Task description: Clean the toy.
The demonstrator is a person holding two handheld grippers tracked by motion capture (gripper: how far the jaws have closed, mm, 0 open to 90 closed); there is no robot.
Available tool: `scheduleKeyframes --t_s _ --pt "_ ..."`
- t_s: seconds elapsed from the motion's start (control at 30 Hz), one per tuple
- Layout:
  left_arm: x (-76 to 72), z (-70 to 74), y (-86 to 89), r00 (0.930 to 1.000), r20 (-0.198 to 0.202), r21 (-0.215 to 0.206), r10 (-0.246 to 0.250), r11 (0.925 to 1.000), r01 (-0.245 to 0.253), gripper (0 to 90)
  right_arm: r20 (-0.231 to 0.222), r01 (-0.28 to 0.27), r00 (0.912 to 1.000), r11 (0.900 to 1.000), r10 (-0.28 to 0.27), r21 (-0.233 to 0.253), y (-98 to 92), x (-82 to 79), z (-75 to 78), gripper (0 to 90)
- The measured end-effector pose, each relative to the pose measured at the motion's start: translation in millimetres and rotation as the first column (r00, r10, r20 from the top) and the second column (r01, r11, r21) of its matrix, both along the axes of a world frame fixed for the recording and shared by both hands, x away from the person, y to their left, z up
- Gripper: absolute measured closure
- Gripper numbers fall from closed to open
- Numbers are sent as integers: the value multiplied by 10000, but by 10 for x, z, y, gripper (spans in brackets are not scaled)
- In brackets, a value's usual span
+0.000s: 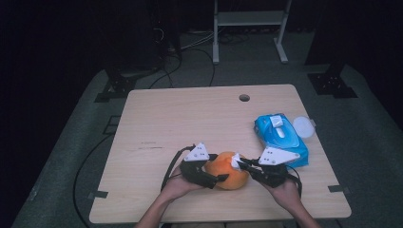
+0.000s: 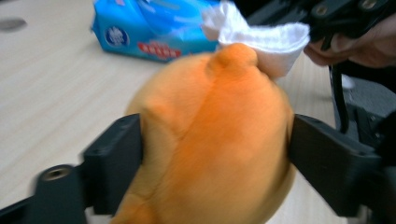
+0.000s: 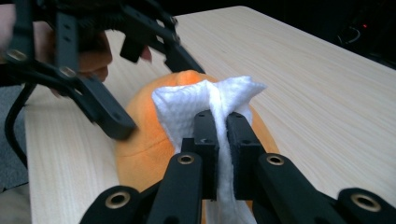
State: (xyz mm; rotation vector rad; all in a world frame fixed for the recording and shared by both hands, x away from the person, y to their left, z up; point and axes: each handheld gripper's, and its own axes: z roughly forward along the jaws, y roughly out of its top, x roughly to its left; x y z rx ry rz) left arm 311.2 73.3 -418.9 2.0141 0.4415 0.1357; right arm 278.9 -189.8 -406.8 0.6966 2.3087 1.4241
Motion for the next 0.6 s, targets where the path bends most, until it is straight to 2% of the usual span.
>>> scheduleKeyframes --t_s 0.07,0.13,0.23,0.3,0.4,0.47,0.53,0.6 --pt "33 -30 -5 9999 -89 108 89 9999 -88 115 -116 99 9999 9999 -98 83 -58 12 -10 831" --pt "66 -75 -5 9996 -273 -76 108 9999 -110 87 -201 203 9996 9997 -201 97 -119 20 -21 831" --pt "93 -107 -33 9988 -495 -287 60 9996 -75 75 -299 307 9991 9994 -302 154 -177 25 -51 831" --pt "77 -107 -62 9982 -598 -427 -99 9991 73 106 -352 393 9986 9990 -385 222 -206 36 -63 831" --pt "13 -83 -93 9982 -299 -217 -522 9984 516 148 -374 529 9979 9984 -521 211 -240 52 -69 831" --pt "9 -72 -55 9951 -320 -486 -932 9946 916 172 -389 675 9970 9975 -666 200 -280 64 -78 831" --pt "21 -84 -16 9952 -255 -662 -944 9935 926 172 -529 852 9951 9961 -838 249 -341 83 -99 831" --pt "62 -133 -23 9962 -503 -393 -713 9968 693 100 -635 984 9933 9947 -962 309 -380 93 -119 831"
